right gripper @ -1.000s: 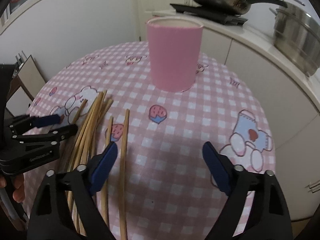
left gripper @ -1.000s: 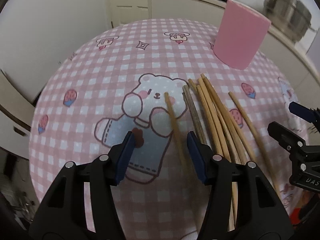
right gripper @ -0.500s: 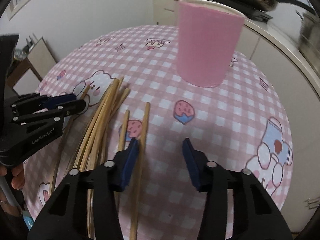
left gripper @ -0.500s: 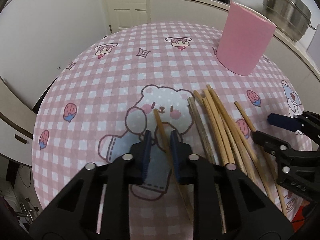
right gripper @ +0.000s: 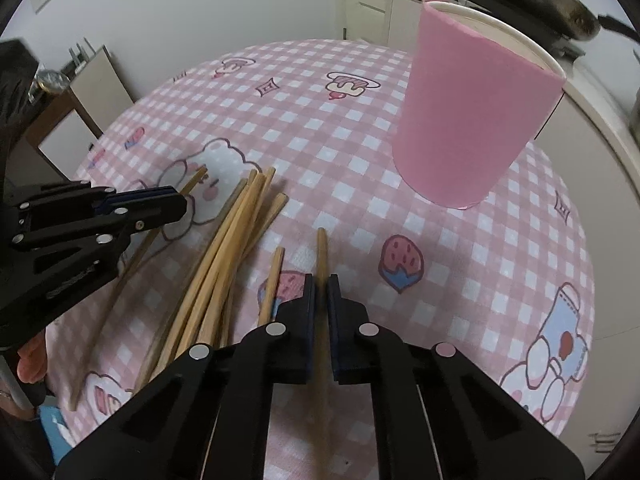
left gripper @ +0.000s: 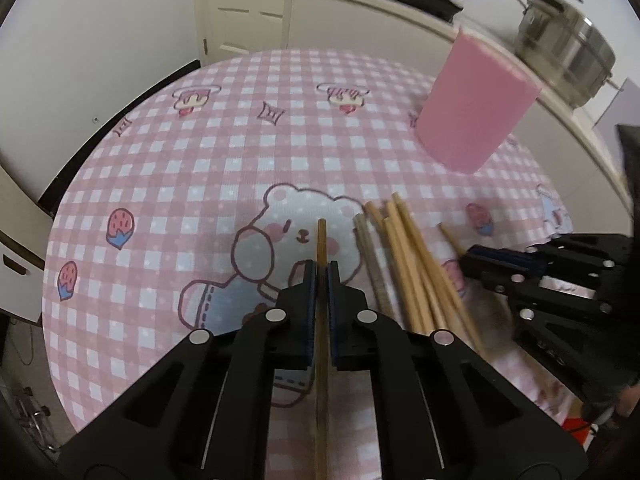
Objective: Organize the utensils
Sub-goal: 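Lift both held chopsticks upright and carry them over the pink cup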
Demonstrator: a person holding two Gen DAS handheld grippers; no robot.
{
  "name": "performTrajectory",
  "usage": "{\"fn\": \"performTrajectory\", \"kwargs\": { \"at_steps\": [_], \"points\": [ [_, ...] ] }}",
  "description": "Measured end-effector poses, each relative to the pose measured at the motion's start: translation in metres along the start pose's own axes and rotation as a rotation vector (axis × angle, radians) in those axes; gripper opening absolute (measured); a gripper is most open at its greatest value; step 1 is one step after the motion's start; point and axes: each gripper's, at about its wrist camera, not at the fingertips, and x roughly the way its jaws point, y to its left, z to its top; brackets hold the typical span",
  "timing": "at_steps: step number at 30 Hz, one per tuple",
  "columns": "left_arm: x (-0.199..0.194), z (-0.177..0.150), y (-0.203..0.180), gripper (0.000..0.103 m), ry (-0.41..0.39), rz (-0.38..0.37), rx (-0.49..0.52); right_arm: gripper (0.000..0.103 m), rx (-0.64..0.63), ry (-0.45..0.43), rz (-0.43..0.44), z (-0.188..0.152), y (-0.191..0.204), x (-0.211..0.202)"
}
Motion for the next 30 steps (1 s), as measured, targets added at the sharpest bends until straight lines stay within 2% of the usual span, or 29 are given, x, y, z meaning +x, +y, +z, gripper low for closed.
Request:
{"fn": "performTrajectory", "kwargs": {
  "at_steps": [6, 10, 16, 22, 25, 30],
  "points": [
    [-0.039, 0.008, -0.008, 0.006, -0.078, -0.044, -0.004, 0.005, 0.06, -0.104, 0.101, 0.002, -0.011, -0.037],
    [-0.077, 0.02, -0.018, 0.006, -0.167, -0.09, 0.012, 0.005, 0.065, -0.197, 0.135, 0.007, -0.012, -0.074],
    [-0.132, 0.036, -0.038, 0.005, -0.293, -0.103, 0.071, 0.005, 0.041, -0.346, 0.131, 0.019, -0.007, -0.126],
    [-0.18, 0.053, -0.056, 0.005, -0.438, -0.13, 0.092, 0.005, 0.033, -0.448, 0.127, 0.026, -0.01, -0.162],
    [-0.192, 0.062, -0.066, 0.005, -0.48, -0.14, 0.103, 0.005, 0.028, -0.488, 0.12, 0.028, -0.013, -0.179],
    [-0.215, 0.079, -0.086, 0.005, -0.603, -0.134, 0.105, 0.005, 0.023, -0.562, 0.087, 0.037, -0.024, -0.2]
  ]
}}
